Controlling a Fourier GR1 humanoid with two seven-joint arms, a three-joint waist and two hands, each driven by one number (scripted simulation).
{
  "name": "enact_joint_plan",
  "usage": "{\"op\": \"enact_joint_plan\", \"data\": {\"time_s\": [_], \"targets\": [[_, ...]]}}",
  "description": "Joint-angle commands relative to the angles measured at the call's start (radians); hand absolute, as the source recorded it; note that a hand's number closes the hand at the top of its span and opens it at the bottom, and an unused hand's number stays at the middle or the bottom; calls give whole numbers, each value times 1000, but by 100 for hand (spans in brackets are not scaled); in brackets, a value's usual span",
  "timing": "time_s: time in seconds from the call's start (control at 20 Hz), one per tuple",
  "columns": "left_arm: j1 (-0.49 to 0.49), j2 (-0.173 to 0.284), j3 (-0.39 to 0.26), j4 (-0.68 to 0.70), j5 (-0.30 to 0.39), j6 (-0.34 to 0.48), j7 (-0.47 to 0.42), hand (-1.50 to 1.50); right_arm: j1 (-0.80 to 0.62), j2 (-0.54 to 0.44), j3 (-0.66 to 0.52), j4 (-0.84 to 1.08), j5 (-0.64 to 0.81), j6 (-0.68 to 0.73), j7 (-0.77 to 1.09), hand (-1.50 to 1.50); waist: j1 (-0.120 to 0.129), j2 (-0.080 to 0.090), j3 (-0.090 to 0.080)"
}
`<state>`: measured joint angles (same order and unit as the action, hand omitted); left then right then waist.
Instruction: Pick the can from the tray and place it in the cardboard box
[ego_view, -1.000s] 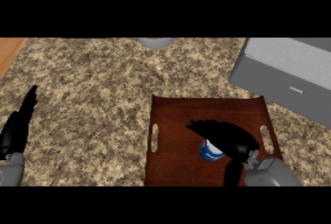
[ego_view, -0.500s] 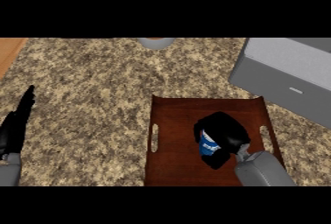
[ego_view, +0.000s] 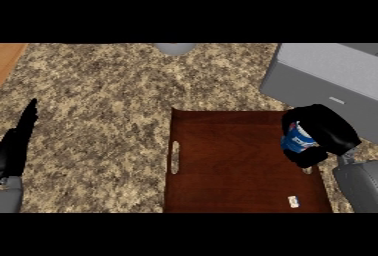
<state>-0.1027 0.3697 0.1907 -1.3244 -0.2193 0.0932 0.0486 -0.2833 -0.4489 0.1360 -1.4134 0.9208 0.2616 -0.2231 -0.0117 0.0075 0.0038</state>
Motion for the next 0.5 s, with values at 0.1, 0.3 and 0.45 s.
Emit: {"op": "enact_joint_plan", "data": {"time_s": [0.1, 0.3, 0.45], "targets": [[6, 6, 12, -7, 9, -2, -10, 0, -38, -291, -285, 173, -111, -40, -230, 150, -6, 21, 9], [18, -13, 1, -14, 9, 1, -16, 0, -86, -404, -432, 308, -212, -61, -401, 150, 18, 19, 10], [2, -17, -11, -20, 5, -3, -17, 0, -113, -434, -502, 388, -289, -101, -583, 150, 25, 19, 12]]}}
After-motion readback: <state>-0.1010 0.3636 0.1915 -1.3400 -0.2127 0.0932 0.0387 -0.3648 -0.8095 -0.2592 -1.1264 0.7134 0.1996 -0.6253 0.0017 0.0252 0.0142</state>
